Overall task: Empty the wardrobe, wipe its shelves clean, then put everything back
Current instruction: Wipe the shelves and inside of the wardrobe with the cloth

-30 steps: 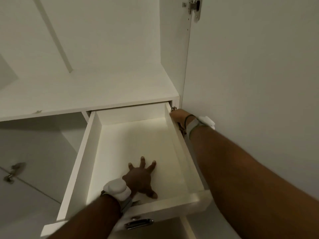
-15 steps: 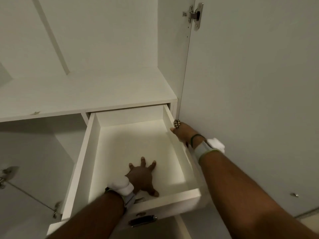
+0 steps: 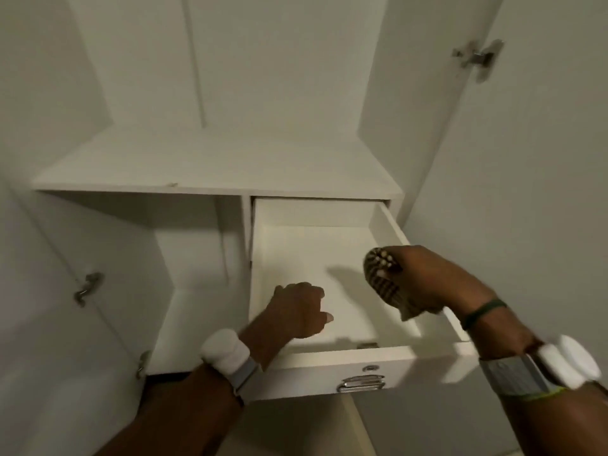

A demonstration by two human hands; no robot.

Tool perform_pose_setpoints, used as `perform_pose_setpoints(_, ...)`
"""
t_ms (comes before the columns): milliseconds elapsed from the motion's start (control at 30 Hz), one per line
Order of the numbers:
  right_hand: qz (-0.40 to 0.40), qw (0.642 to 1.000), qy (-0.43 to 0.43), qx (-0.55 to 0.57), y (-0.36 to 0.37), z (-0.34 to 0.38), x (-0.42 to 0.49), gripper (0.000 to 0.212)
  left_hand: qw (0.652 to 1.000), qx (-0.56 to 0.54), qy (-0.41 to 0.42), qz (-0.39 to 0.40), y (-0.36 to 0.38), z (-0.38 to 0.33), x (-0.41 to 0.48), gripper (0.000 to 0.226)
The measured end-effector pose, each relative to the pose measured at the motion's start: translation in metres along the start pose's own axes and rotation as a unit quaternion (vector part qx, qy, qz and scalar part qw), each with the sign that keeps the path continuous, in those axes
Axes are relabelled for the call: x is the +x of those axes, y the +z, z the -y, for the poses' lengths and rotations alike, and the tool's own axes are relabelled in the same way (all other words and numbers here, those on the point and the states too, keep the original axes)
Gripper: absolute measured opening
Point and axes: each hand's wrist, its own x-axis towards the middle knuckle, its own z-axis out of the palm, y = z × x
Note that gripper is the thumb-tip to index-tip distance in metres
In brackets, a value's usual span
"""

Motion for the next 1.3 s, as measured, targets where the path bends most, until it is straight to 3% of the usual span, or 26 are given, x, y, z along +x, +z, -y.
perform_pose_setpoints(100, 0.022, 0.989, -0.146, 0.001, 0.033, 0.085, 0.021, 0.047, 0.994, -0.005, 0.005, -0.109, 0.016, 0.037, -0.042, 0.049)
perform_pose_setpoints(200, -0.013, 0.966, -0.253, -0.056, 0.066, 0.164, 0.062, 0.047, 0.987, -0.06, 0.0, -0.153, 0.028, 0.051, -0.067, 0.048)
perform_pose_setpoints(267, -0.075, 0.932, -0.33, -0.129, 0.078, 0.205, 0.098, 0.055, 0.982, -0.092, -0.006, -0.166, 0.033, 0.05, -0.072, 0.05)
perform_pose_setpoints(333, -0.121, 0.878, -0.373, -0.272, 0.089, 0.237, 0.143, 0.055, 0.977, -0.101, -0.011, -0.188, 0.039, 0.051, -0.072, 0.053)
perform_pose_setpoints(400, -0.072, 0.85, -0.355, -0.382, 0.097, 0.261, 0.174, 0.044, 0.97, -0.09, -0.016, -0.223, 0.044, 0.054, -0.071, 0.049)
perform_pose_setpoints(467, 0.014, 0.853, -0.278, -0.441, 0.11, 0.275, 0.198, 0.03, 0.958, -0.102, -0.021, -0.268, 0.046, 0.056, -0.071, 0.042)
perform_pose_setpoints(567, 0.09, 0.843, -0.168, -0.504, 0.135, 0.259, 0.233, 0.044, 0.949, -0.087, -0.012, -0.303, 0.052, 0.051, -0.07, 0.038)
perform_pose_setpoints(700, 0.092, 0.842, -0.146, -0.512, 0.149, 0.258, 0.263, 0.064, 0.941, -0.092, -0.012, -0.326, 0.054, 0.056, -0.068, 0.041)
perform_pose_setpoints(833, 0.089, 0.837, -0.146, -0.52, 0.139, 0.266, 0.238, 0.061, 0.934, -0.109, -0.015, -0.339, 0.058, 0.056, -0.063, 0.04)
perform_pose_setpoints(900, 0.109, 0.838, -0.176, -0.505, 0.137, 0.266, 0.212, 0.056, 0.911, -0.173, -0.017, -0.375, 0.056, 0.055, -0.063, 0.042)
perform_pose_setpoints(933, 0.102, 0.84, -0.208, -0.491, 0.135, 0.262, 0.2, 0.054, 0.879, -0.236, -0.034, -0.412, 0.053, 0.054, -0.064, 0.045)
perform_pose_setpoints(1000, 0.112, 0.845, -0.251, -0.46, 0.123, 0.261, 0.168, 0.051, 0.77, -0.409, -0.103, -0.479, 0.043, 0.054, -0.071, 0.048)
perform_pose_setpoints(1100, 0.258, 0.827, -0.262, -0.426, 0.118, 0.267, 0.115, 0.044, 0.571, -0.636, -0.188, -0.484, 0.03, 0.064, -0.085, 0.052)
perform_pose_setpoints(1167, 0.346, 0.822, -0.259, -0.371, 0.121, 0.263, 0.082, 0.035, 0.441, -0.747, -0.224, -0.444, 0.031, 0.082, -0.088, 0.055)
perform_pose_setpoints(1200, 0.378, 0.826, -0.25, -0.335, 0.119, 0.261, 0.067, 0.031, 0.398, -0.778, -0.238, -0.424, 0.034, 0.094, -0.087, 0.059)
perform_pose_setpoints(1300, 0.427, 0.856, -0.195, -0.217, 0.105, 0.253, 0.039, 0.021, 0.389, -0.799, -0.276, -0.367, 0.049, 0.117, -0.081, 0.073)
